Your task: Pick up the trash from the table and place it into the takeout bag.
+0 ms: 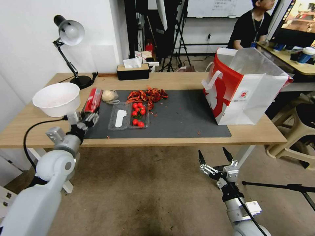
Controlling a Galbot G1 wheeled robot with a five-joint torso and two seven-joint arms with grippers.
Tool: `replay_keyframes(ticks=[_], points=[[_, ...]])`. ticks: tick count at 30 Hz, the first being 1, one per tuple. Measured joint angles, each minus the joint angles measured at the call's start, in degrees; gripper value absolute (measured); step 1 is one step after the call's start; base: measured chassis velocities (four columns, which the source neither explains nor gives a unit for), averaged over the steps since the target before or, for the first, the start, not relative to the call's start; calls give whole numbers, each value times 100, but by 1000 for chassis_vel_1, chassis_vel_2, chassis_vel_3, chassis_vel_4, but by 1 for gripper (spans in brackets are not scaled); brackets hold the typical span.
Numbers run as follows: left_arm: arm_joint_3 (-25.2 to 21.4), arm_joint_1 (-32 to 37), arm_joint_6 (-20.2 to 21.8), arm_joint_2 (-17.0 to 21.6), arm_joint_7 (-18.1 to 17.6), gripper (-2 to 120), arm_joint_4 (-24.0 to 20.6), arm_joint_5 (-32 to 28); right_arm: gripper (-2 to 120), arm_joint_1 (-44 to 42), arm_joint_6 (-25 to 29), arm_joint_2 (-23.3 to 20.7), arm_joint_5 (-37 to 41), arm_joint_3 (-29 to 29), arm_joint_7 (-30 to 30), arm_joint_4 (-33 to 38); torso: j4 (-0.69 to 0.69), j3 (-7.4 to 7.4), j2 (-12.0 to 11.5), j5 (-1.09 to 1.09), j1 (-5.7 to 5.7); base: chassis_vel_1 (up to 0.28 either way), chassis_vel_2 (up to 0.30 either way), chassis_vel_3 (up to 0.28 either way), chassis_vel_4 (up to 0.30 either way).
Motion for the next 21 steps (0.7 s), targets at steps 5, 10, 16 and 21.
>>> replay_keyframes(ticks=[5,10,16,21], points=[[512,-726,-186,337,837,53,158,-269,100,-95,79,88,-25,8,-14,21,-2,0,0,1,-1,0,0,0,0],[1341,-1673,-101,453,1205,53,374,-471,100,-240,156,230,-9,23,-24,63,-2,0,0,0,-1,0,0,0,0],[2355,-2926,-101,356,1386,53,997,-597,100,-329,202,348,0,90,-59,126,-3,0,-1,2,0,0,0,0,0],[3482,-4293,-201,-45,1630,53,1971,-683,100,-461,278,418,-6,158,-122,160,-1,1,-1,0,0,0,0,0,0]])
